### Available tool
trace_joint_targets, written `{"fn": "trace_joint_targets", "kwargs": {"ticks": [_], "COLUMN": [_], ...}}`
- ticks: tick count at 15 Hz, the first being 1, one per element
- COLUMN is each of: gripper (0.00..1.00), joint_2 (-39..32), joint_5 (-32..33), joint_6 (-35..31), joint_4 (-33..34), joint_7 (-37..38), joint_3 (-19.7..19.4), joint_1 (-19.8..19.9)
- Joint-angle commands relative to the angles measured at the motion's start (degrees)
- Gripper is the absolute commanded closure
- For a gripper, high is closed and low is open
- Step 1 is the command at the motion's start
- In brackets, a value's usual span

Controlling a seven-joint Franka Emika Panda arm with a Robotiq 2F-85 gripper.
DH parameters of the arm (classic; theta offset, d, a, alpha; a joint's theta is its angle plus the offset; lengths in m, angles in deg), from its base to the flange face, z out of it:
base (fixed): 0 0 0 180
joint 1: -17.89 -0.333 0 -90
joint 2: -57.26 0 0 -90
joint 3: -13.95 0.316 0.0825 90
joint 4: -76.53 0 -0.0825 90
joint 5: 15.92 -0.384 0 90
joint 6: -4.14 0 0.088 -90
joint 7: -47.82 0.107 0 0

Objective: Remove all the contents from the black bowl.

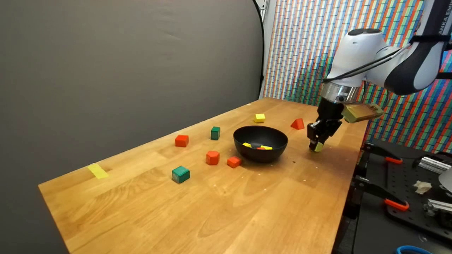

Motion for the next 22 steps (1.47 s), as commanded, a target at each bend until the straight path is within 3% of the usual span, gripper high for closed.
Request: {"fn": "trace_joint_targets", "kwargs": {"ticks": [1, 2, 6, 10, 15, 17, 18, 19, 22], "gripper": [0.40, 0.36, 0.02, 0.00, 0.00, 0.00, 0.00, 0.00, 0.00], "joint_2": [-7.1, -7.4, -8.5, -4.1, 5.8, 10.1, 13.5, 14.3, 15.2], "joint_5": [-13.0, -10.7, -21.0, -34.9, -50.0, -54.0, -60.2, -60.7, -58.1], "joint_6": [-3.0, -0.7, 8.4, 20.5, 36.1, 41.0, 41.9, 43.3, 48.0], "joint_4": [1.4, 2.7, 6.1, 9.3, 14.3, 16.1, 17.2, 18.3, 21.3], "joint_7": [-13.1, -11.1, -19.5, -27.9, -31.4, -32.0, -36.2, -36.9, -40.5], "joint_3": [8.8, 15.3, 32.5, 48.8, 60.9, 63.1, 51.8, 49.9, 37.6], "joint_1": [7.0, 13.3, 27.2, 38.5, 44.1, 44.6, 32.0, 29.9, 16.8]}}
